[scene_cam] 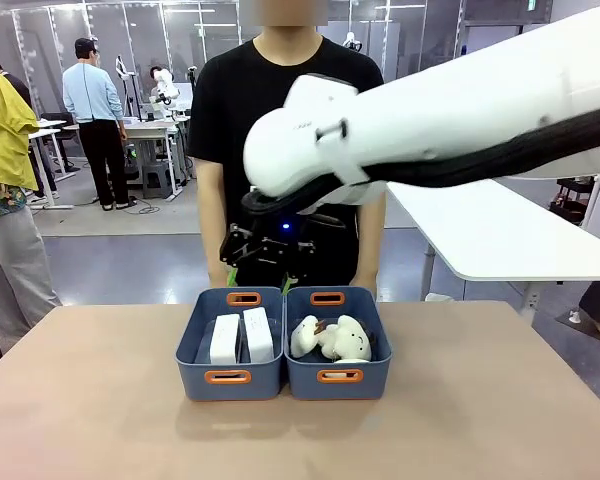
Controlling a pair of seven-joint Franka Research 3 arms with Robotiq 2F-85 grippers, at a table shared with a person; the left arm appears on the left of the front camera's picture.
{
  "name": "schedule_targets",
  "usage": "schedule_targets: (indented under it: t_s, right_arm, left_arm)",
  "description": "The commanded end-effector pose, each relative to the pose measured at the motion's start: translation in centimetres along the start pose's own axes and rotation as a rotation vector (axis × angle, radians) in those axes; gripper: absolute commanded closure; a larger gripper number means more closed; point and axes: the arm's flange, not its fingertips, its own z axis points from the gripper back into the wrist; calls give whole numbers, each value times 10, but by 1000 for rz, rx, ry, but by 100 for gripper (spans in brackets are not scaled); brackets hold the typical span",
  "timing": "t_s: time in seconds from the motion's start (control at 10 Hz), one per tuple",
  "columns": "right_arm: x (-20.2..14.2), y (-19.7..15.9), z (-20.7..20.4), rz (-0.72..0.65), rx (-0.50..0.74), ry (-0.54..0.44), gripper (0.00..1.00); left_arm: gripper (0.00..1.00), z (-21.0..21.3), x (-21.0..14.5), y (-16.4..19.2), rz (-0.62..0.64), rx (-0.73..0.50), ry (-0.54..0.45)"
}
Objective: Sort the digital clocks into the basket.
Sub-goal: Pick up the Digital clock from the table and place it into the empty Plastic storage basket.
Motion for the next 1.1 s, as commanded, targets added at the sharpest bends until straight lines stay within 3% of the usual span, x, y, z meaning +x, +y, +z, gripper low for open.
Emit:
schedule_targets:
  t_s: [0.0,0.3,0.5,0.7,1.0]
  right_arm:
    - [-42,-62,33,57,246,48,0]
    - [-95,-145,67,52,521,-70,0]
    - [-110,-199,84,-27,669,-106,0]
    - [-121,-246,100,-105,775,-163,0]
    - [-146,-321,120,-266,901,-158,0]
  left_arm:
    - [0,0,0,-6,13,-17,-6]
    - [0,0,0,-6,13,-17,-6]
    - [0,0,0,-6,13,-17,-6]
    - [0,0,0,-6,13,-17,-6]
    - [0,0,0,-6,13,-17,-6]
